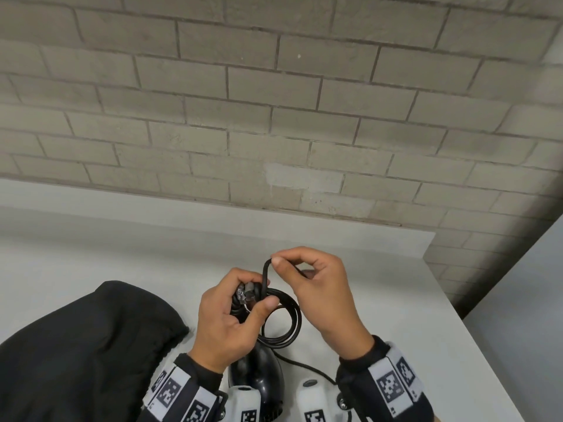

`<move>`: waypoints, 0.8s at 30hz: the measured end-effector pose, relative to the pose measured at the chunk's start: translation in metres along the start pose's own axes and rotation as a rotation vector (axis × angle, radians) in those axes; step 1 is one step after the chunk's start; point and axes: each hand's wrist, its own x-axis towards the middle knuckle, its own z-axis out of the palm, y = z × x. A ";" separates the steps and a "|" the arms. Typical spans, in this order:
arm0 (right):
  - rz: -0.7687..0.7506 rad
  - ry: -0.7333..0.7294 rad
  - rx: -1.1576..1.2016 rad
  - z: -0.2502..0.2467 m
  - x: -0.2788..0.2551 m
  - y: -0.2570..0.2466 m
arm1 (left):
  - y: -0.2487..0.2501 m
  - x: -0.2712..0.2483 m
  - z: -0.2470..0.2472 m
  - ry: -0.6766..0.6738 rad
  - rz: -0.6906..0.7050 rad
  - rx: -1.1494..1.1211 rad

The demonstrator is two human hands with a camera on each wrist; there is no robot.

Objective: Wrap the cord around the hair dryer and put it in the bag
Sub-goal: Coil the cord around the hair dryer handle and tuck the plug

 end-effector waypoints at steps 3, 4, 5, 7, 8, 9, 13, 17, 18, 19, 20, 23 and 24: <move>0.221 -0.047 0.140 0.005 -0.009 0.005 | -0.001 -0.001 -0.001 0.041 0.033 -0.002; 0.286 -0.059 0.195 0.006 -0.012 0.005 | -0.001 -0.002 -0.001 0.049 0.049 -0.004; 0.334 -0.068 0.234 0.006 -0.015 0.004 | -0.001 -0.002 -0.001 0.053 0.065 -0.006; 0.382 -0.093 0.262 0.005 -0.019 0.003 | 0.000 -0.004 -0.002 0.054 0.089 -0.014; 0.389 -0.107 0.264 0.004 -0.020 0.004 | 0.000 -0.005 -0.001 0.052 0.102 -0.010; 0.389 -0.117 0.266 0.002 -0.021 0.004 | 0.000 -0.006 0.000 0.056 0.117 0.003; 0.366 -0.117 0.272 -0.002 -0.025 0.007 | 0.001 -0.007 0.004 0.083 0.172 0.068; 0.391 -0.169 0.218 -0.003 -0.026 0.009 | -0.002 -0.007 0.005 0.129 0.202 0.120; 0.403 -0.187 0.198 -0.004 -0.026 0.010 | -0.003 -0.007 0.005 0.141 0.203 0.124; 0.418 -0.205 0.179 -0.004 -0.026 0.011 | -0.004 -0.007 0.005 0.147 0.206 0.128; 0.432 -0.224 0.164 -0.005 -0.025 0.012 | -0.003 -0.006 0.004 0.147 0.210 0.136; 0.458 -0.283 0.126 -0.007 -0.024 0.011 | -0.002 -0.004 0.005 0.127 0.217 0.140; 0.461 -0.299 0.115 -0.008 -0.023 0.012 | -0.001 -0.004 0.005 0.117 0.218 0.127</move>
